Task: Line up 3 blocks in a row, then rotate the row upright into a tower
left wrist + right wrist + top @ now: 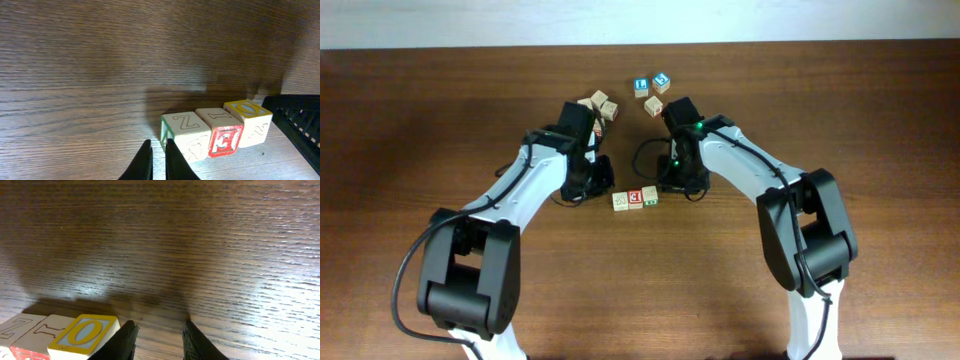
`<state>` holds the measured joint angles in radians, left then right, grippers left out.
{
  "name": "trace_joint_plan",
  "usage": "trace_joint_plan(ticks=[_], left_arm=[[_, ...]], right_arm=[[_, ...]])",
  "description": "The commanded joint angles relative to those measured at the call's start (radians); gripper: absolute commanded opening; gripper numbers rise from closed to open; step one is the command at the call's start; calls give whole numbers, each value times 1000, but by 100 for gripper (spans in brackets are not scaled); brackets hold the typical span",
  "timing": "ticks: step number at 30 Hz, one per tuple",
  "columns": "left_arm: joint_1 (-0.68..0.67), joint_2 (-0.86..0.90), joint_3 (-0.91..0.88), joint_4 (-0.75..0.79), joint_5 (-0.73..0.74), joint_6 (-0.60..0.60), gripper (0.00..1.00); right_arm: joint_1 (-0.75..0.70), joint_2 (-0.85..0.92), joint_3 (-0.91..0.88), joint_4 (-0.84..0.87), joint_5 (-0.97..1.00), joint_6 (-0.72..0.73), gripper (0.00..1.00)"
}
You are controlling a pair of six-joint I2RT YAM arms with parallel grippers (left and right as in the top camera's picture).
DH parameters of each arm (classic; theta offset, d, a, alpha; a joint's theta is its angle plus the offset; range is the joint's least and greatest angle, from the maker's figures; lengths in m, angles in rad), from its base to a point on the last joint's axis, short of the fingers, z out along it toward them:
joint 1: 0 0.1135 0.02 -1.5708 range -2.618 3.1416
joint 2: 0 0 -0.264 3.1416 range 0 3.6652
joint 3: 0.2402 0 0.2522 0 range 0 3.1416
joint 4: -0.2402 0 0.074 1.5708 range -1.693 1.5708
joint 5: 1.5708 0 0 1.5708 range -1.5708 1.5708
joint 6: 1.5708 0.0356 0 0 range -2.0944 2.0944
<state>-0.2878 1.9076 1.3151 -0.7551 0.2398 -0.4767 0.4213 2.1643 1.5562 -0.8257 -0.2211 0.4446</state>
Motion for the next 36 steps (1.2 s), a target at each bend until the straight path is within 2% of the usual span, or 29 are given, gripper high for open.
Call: trace_joint_plan(ticks=[1, 5, 8, 14, 21, 30, 36], left_arm=[[-24, 26, -9, 3, 16, -9, 9], [-37, 58, -9, 0, 15, -9, 7], [-37, 83, -9, -5, -23, -9, 0], [-37, 84, -9, 11, -60, -10, 0], [-37, 84, -9, 43, 43, -9, 0], [-37, 84, -9, 42, 42, -9, 0], [-37, 84, -9, 44, 42, -8, 1]], right_arm=[[5, 33, -45, -2, -8, -2, 32], [5, 33, -45, 0, -8, -2, 32], [5, 33, -45, 0, -8, -2, 32], [5, 33, -45, 2, -8, -2, 33], [5, 33, -45, -10, -79, -2, 32], [5, 33, -45, -87, -139, 2, 23], [2, 33, -45, -86, -138, 10, 23]])
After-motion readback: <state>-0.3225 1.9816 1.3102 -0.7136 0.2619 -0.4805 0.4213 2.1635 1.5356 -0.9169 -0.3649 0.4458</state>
